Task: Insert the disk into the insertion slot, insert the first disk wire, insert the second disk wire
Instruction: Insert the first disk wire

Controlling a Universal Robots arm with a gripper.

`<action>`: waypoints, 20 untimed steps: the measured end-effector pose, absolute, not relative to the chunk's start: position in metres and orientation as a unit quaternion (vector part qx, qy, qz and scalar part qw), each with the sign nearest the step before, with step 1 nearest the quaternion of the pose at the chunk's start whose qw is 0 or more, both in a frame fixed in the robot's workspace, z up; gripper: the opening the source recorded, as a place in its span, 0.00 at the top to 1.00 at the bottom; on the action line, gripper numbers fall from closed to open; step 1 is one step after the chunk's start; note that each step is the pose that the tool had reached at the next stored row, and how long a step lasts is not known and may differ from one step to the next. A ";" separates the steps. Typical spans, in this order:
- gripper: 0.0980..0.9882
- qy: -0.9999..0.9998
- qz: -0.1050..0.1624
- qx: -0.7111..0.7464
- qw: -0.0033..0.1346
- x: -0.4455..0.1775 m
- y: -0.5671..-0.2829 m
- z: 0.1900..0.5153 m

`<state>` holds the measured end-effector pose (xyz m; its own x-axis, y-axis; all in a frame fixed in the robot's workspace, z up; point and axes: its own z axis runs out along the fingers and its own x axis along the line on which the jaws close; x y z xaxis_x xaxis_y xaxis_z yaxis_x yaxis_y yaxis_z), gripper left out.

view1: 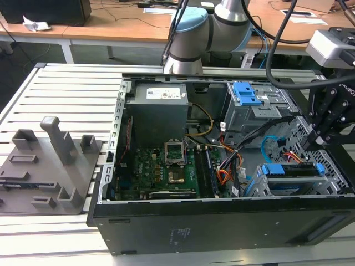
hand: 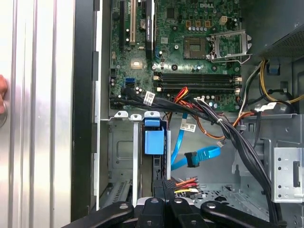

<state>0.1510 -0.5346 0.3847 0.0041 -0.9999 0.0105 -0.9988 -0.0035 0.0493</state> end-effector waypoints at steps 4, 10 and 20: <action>0.99 -0.706 -0.014 0.708 0.021 0.146 -0.535 0.384; 0.99 -0.706 -0.014 0.708 0.021 0.144 -0.535 0.382; 0.99 -0.706 -0.014 0.708 0.021 0.140 -0.537 0.374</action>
